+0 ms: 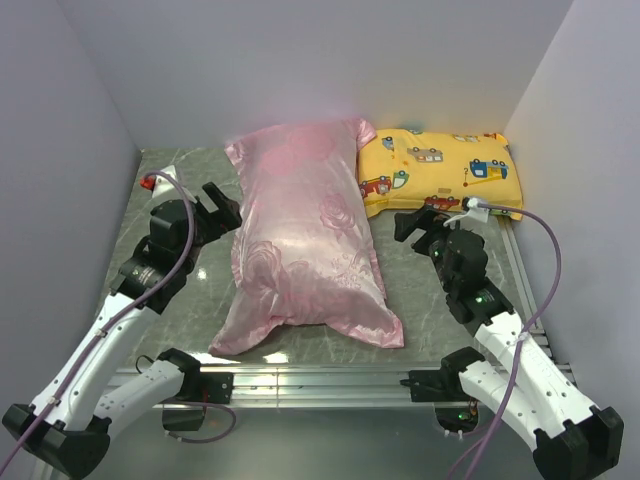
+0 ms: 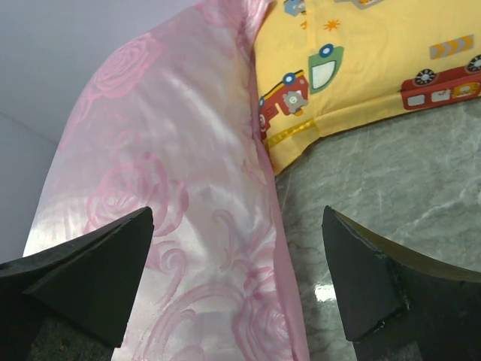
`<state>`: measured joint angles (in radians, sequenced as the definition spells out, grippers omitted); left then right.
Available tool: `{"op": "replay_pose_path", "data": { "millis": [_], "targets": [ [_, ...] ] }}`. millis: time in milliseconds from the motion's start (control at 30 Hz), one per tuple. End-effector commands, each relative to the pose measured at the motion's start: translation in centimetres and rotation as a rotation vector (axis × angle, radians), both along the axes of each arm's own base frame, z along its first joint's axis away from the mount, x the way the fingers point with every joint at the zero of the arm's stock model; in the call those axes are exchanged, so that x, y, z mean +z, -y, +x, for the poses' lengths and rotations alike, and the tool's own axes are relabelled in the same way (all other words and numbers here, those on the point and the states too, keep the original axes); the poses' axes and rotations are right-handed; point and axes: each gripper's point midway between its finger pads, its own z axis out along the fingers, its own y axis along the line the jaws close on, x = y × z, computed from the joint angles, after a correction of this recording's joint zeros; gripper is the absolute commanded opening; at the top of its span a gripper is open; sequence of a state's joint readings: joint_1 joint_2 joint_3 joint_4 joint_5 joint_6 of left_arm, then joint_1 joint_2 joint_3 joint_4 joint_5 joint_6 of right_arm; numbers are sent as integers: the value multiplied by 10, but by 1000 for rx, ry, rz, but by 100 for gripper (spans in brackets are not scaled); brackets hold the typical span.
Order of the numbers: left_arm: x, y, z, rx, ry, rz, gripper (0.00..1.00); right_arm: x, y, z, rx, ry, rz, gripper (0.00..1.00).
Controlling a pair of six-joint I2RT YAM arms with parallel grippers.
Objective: Remove the pillowcase from the pillow
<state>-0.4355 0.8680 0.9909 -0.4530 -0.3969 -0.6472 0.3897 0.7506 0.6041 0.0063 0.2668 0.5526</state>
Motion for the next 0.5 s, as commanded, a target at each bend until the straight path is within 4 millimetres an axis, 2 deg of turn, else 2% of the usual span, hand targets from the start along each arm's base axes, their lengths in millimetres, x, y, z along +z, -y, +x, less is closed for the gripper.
{"op": "replay_pose_path", "data": {
  "millis": [0,167,300,433,467],
  "targets": [
    [14,2,3,-4,35,-8,99,9,-9,2,64,46,-26,100],
    [15,6,6,-16,38,-18,99,6,-23,3,146,40,-44,100],
    [8,14,14,-31,8,-29,99,3,-37,5,220,23,-66,100],
    [-18,40,25,-123,-34,-67,99,3,-51,17,275,-17,-83,100],
    [-16,47,30,-143,-11,-86,99,2,-54,26,274,-36,-85,100]
  ]
}}
